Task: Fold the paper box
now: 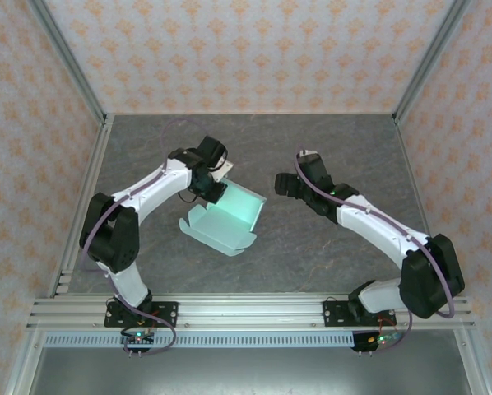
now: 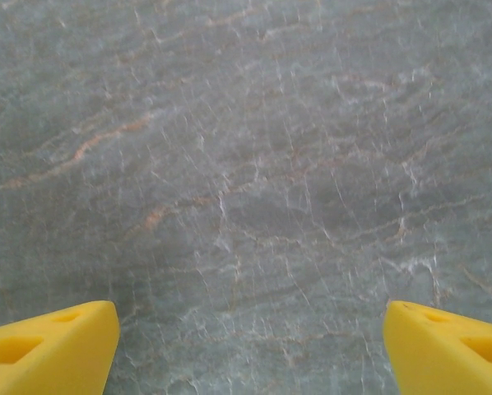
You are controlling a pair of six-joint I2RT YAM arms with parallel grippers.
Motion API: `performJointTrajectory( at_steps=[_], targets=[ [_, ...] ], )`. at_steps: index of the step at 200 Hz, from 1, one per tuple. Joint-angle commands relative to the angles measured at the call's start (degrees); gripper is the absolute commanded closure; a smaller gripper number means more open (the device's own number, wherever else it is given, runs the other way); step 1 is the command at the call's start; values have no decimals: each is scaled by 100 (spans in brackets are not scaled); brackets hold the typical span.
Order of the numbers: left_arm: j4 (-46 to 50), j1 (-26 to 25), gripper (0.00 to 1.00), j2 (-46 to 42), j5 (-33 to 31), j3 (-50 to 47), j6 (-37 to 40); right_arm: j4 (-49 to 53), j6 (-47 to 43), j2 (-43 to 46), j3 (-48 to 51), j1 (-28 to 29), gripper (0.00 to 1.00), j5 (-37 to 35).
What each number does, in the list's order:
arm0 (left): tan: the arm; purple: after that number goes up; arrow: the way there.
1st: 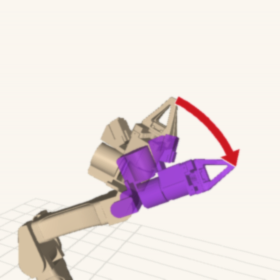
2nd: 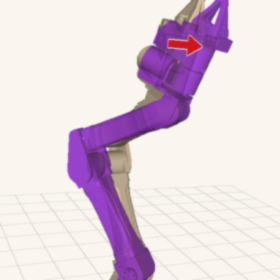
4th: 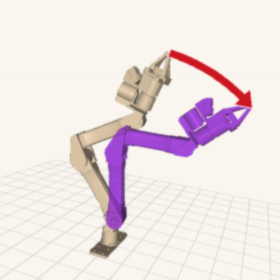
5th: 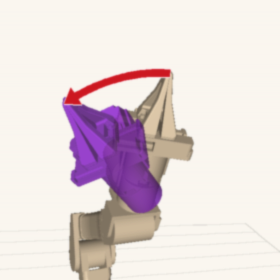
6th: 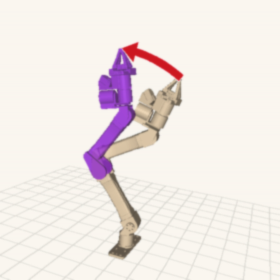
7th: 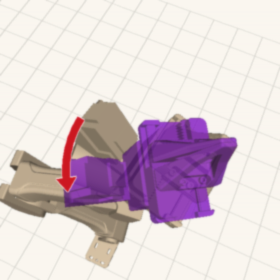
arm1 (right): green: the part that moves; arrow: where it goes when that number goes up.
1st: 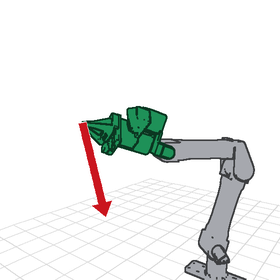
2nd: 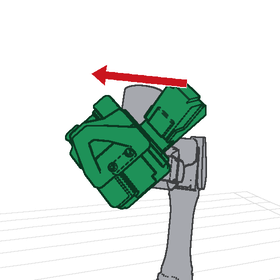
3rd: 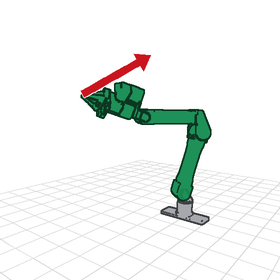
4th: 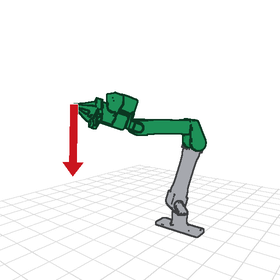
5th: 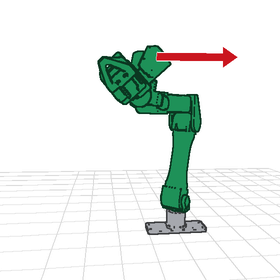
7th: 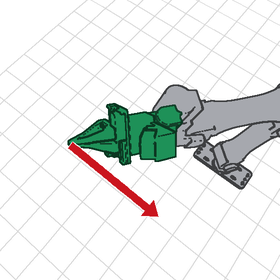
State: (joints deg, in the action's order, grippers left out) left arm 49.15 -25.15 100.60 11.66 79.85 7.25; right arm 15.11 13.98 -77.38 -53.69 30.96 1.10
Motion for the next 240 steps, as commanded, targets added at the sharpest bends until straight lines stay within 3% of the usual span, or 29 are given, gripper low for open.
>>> performJointTrajectory(
  at_steps=[1, 59, 95, 163, 240],
  targets=[
    [1216, -66, 100, 384, 27, 348, 603, 110, 149, 224, 113, 11, 16, -5],
    [2015, -67, 100, 845, -332, 1061, 888, 274, 72, 396, 248, 9, 16, -294],
    [2543, -69, 100, 1625, -858, 1619, 799, 219, 105, 366, 363, 12, 16, -416],
    [2915, -267, 100, 2513, -1094, 2346, 814, 217, 87, 326, 431, 13, 16, -580],
    [3227, -307, 86, 3291, -1102, 3215, 899, 126, 129, 210, 613, 11, 16, -663]
  ],
)
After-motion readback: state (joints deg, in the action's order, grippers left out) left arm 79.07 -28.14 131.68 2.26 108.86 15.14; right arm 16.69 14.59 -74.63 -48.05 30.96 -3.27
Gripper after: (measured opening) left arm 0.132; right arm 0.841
